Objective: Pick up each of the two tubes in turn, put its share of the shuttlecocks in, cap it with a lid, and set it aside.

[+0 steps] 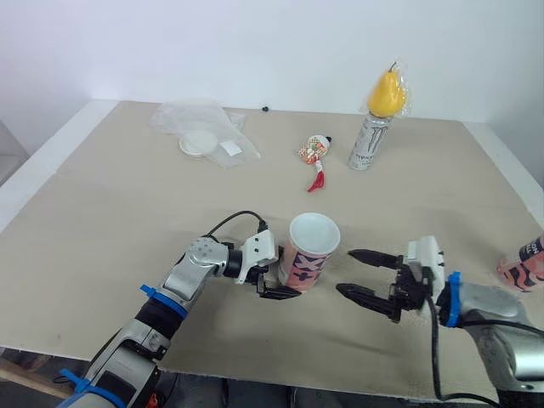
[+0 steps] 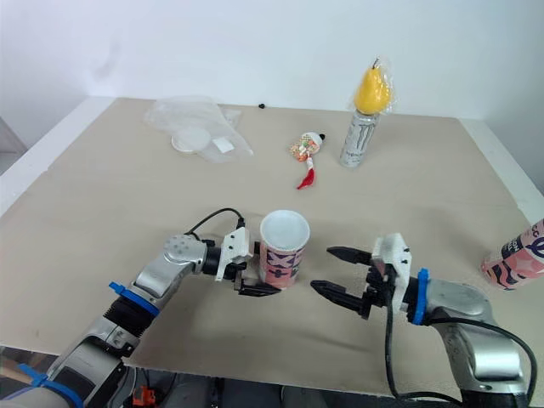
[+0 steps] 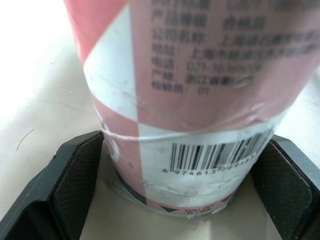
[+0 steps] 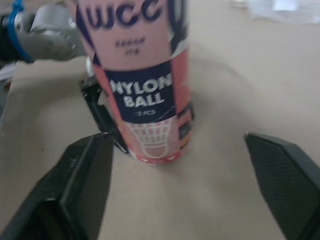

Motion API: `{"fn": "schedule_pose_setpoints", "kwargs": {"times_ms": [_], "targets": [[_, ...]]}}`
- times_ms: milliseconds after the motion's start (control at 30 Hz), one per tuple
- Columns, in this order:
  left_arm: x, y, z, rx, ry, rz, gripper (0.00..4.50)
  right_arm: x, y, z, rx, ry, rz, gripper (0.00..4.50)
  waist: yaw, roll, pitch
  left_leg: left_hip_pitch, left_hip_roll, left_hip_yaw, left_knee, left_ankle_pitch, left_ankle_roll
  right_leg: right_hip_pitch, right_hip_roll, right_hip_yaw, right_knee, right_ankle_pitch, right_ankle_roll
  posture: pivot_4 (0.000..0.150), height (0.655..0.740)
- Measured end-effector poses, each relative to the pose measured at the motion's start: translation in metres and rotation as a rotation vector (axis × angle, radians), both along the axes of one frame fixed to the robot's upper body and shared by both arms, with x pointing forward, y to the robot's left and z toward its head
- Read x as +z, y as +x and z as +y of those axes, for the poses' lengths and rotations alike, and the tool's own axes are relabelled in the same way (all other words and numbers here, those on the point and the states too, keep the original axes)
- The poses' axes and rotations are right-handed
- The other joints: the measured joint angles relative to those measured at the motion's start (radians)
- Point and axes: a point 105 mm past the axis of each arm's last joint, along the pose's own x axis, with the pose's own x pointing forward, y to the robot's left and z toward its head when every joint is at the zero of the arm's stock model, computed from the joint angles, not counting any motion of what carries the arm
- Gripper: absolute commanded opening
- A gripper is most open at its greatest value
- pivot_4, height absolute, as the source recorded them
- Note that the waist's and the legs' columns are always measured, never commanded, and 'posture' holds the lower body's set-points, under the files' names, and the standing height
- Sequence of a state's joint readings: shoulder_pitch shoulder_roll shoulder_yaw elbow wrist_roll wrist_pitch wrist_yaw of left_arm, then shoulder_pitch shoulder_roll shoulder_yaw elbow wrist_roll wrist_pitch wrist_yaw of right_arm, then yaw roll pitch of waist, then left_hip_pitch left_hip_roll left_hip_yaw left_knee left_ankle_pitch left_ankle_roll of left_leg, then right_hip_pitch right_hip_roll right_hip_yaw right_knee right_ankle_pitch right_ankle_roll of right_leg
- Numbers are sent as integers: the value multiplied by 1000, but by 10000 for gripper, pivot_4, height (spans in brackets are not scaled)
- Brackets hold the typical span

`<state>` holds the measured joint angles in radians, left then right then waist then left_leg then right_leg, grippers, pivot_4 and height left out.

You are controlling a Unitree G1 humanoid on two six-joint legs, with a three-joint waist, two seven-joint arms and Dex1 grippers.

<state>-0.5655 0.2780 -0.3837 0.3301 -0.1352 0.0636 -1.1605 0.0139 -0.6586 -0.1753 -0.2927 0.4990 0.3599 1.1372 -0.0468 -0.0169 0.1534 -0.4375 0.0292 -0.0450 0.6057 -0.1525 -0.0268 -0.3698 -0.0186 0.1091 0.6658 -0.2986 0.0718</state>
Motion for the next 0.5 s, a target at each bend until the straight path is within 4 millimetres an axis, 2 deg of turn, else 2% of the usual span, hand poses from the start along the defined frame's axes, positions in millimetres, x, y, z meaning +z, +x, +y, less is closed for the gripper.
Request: {"fn": "schedule_pose_setpoints", "kwargs": {"times_ms": [167, 367, 433, 500], "targets": [[2, 0, 11, 9, 7, -11, 45000, -13, 6, 11, 75, -34, 3, 44305, -1, -1, 2, 0, 0, 0, -2, 0, 0, -1, 0, 0, 0, 0, 0, 1500, 7400], [4, -4, 40, 46, 24, -17, 45000, -28, 6, 20, 145, -74, -1, 44305, 1, -1, 6, -1, 0, -1, -3, -1, -1, -1, 0, 0, 0, -2, -1, 1500, 7400], [6, -10, 53, 59, 36, -28, 45000, -33, 11, 28, 172, -87, -27, 44305, 0, 0, 9, 0, 0, -1, -3, -1, -1, -1, 0, 0, 0, -1, -2, 1500, 7400], [9, -13, 59, 61, 31, -33, 45000, -35, 14, 34, 188, -91, -44, 44305, 1, 1, 13, 0, 1, -1, -3, 0, -1, -1, 0, -1, 0, -1, -2, 1500, 7400]]}}
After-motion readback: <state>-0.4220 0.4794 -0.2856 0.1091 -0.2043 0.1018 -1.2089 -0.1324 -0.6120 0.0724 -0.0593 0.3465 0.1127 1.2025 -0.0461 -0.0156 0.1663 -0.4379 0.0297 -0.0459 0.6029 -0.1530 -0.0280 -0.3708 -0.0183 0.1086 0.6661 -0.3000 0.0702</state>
